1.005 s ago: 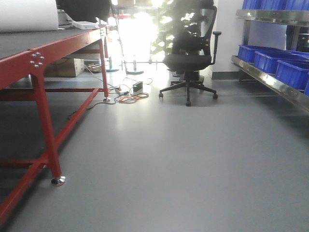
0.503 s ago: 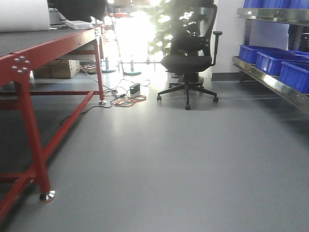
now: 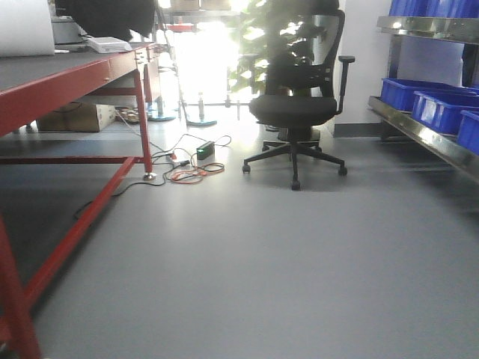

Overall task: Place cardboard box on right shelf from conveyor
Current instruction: 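Drive toward the steel shelf rack with blue bins carrying the box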

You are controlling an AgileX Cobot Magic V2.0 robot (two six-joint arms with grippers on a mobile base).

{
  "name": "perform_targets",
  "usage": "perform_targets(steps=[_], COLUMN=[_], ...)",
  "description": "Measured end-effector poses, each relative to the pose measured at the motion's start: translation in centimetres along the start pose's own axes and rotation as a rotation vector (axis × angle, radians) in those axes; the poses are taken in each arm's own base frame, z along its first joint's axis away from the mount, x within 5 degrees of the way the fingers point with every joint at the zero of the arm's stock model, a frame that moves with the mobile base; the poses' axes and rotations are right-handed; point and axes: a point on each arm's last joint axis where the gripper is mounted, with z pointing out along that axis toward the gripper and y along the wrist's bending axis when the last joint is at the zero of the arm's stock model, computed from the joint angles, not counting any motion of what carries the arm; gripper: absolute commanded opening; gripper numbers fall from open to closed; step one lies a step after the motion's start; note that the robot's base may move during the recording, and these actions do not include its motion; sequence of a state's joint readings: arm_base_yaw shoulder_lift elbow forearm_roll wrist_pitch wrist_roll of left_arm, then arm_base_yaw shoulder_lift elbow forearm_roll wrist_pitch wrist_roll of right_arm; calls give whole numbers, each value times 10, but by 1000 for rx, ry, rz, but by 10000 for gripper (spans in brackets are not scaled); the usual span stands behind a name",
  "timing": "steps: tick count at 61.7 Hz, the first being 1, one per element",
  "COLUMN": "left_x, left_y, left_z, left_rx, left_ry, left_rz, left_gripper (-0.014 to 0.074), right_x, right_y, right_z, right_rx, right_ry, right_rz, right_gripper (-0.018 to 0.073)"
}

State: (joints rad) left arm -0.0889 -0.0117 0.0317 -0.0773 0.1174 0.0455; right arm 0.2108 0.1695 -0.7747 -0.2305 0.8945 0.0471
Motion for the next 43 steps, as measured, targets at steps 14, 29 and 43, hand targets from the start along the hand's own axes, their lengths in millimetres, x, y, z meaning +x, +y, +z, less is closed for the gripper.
perform_targets(steps=[14, 29, 43], left_x=[0, 0, 0], left_y=[0, 0, 0], left_z=[0, 0, 0], left_rx=[0, 0, 0], left_ry=[0, 0, 0], left_rz=[0, 0, 0], left_gripper=[-116, -116, -116], right_x=[0, 0, 0], right_y=[0, 0, 0], right_z=[0, 0, 0], right_rx=[0, -1, -1], right_ry=[0, 0, 0], right_rz=[0, 0, 0], right_gripper=[162, 162, 162])
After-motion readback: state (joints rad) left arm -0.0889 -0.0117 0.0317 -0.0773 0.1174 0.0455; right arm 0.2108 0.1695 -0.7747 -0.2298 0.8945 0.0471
